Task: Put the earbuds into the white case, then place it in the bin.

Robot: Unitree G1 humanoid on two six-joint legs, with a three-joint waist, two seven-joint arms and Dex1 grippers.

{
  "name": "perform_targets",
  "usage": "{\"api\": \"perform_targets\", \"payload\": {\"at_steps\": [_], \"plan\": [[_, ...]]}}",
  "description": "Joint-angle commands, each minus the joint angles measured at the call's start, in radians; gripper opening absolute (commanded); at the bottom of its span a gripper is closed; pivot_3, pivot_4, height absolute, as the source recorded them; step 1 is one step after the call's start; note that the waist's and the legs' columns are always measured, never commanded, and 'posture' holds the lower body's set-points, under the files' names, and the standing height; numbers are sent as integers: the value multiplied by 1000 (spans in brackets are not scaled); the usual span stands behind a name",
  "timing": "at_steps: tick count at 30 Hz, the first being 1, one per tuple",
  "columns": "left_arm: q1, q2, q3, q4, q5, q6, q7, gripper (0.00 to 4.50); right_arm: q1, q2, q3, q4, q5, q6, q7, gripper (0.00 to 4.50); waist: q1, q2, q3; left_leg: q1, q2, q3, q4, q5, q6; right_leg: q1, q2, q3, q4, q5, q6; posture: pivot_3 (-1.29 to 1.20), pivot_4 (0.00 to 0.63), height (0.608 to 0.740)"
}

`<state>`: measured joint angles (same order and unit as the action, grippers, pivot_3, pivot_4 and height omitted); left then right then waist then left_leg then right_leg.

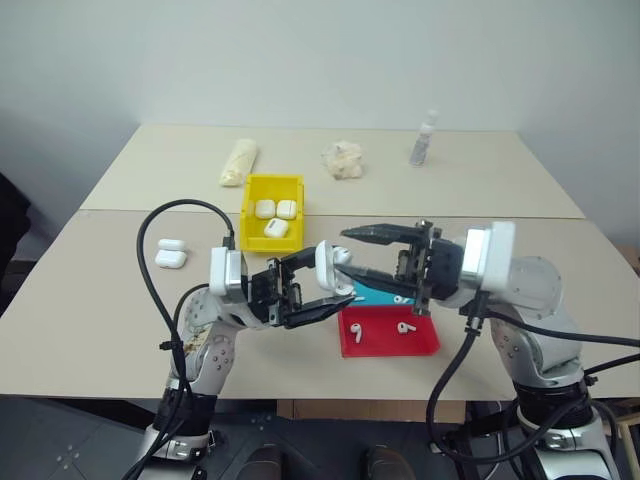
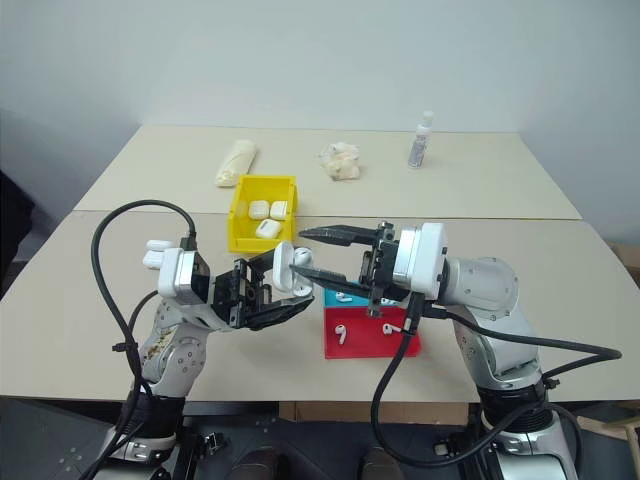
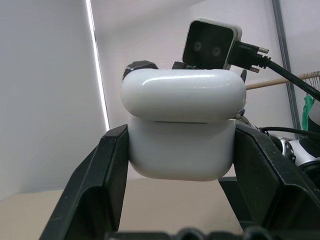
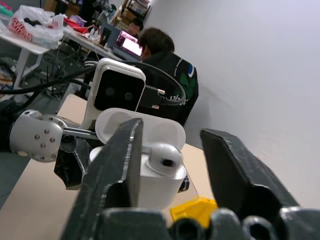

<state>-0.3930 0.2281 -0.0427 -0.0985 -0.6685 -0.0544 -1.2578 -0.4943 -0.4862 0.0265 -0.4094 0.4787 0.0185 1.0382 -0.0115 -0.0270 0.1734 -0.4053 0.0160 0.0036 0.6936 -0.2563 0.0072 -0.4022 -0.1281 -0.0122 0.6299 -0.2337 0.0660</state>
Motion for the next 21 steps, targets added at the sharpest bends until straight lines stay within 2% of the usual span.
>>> {"api": "perform_targets", "payload": {"at_steps": [1, 4, 8, 11, 14, 17, 21], "plan": [[-26, -14, 0, -19, 2, -29, 4, 2786, 4, -20, 16, -17, -26, -36, 14, 2980, 0, 0, 0, 0, 0, 0, 0, 0, 0, 0, 0, 0, 0, 0, 0, 0, 150, 740], [-23, -9, 3, -20, 15, -29, 17, 2786, 8, -42, 3, -18, -12, -44, 33, 2980, 0, 0, 0, 0, 0, 0, 0, 0, 0, 0, 0, 0, 0, 0, 0, 0, 150, 740], [17, 58, 32, 23, 60, -72, -26, 2786, -59, -180, -77, 1, 73, 102, 56, 2980, 0, 0, 0, 0, 0, 0, 0, 0, 0, 0, 0, 0, 0, 0, 0, 0, 150, 740], [41, 121, 48, 52, 109, -131, -55, 2786, -156, -333, -14, 83, -42, 213, 88, 2980, -3, 0, 0, 1, 0, 1, 0, 0, 0, -1, 0, 1, 0, 0, 0, 0, 150, 740], [87, 202, 79, 47, 129, -140, -64, 2786, -294, -456, 139, 200, -204, 289, 192, 2980, -6, 1, 0, 1, 1, 1, -2, 0, 0, -1, 0, 0, 0, -1, -1, 0, 150, 740], [116, 241, 80, 68, 158, -181, -79, 2786, -406, -465, 287, 308, -343, 272, 287, 2980, -7, 1, 1, 0, 1, 2, -2, 0, 0, -2, 0, 1, 0, -1, -1, 0, 150, 740], [155, 252, 67, 75, 187, -213, -68, 2786, -565, -350, 445, 484, -484, 281, 360, 2980, -6, 2, 1, -1, 1, 3, -1, 0, 0, -3, 0, 1, 0, -1, -1, 0, 150, 740]]}}
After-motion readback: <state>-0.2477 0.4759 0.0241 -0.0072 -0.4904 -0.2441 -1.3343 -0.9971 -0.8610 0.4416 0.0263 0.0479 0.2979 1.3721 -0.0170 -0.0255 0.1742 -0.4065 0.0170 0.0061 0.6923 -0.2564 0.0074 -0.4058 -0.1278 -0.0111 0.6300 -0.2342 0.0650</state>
